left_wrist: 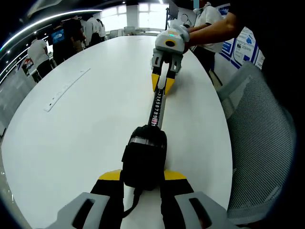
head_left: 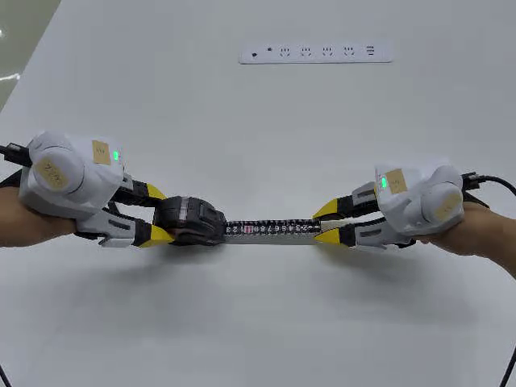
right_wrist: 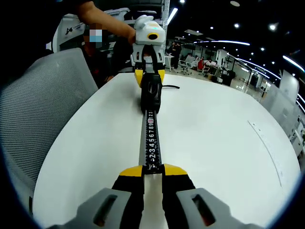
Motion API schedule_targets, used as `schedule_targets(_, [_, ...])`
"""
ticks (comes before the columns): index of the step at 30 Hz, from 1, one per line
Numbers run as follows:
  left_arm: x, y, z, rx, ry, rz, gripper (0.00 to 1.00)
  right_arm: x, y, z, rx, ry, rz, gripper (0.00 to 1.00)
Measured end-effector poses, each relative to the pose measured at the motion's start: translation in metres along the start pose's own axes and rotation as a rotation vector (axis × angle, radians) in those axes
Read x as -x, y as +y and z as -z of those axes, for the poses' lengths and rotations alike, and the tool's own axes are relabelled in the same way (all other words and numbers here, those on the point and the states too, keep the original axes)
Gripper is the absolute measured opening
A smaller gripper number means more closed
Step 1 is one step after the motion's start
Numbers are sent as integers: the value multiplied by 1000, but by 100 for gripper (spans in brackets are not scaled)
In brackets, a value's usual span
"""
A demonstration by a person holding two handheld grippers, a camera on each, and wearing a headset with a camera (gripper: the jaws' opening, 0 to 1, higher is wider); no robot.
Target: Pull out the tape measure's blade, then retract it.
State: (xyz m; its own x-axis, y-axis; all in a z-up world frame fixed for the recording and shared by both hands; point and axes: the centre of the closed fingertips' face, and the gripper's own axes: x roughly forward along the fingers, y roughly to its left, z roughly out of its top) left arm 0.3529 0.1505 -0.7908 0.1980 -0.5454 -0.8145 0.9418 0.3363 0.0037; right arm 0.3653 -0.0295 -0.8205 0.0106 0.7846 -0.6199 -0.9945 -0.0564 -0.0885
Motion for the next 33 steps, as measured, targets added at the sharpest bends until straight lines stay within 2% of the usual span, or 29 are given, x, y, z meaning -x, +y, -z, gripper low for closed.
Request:
schedule_targets(18, [0,0,0,3,2,-1,26,13,0,6,3,16,12,11])
schedule_targets(33, [0,-1,0,6,2,-4,26,28,0,20,0,37,21,11])
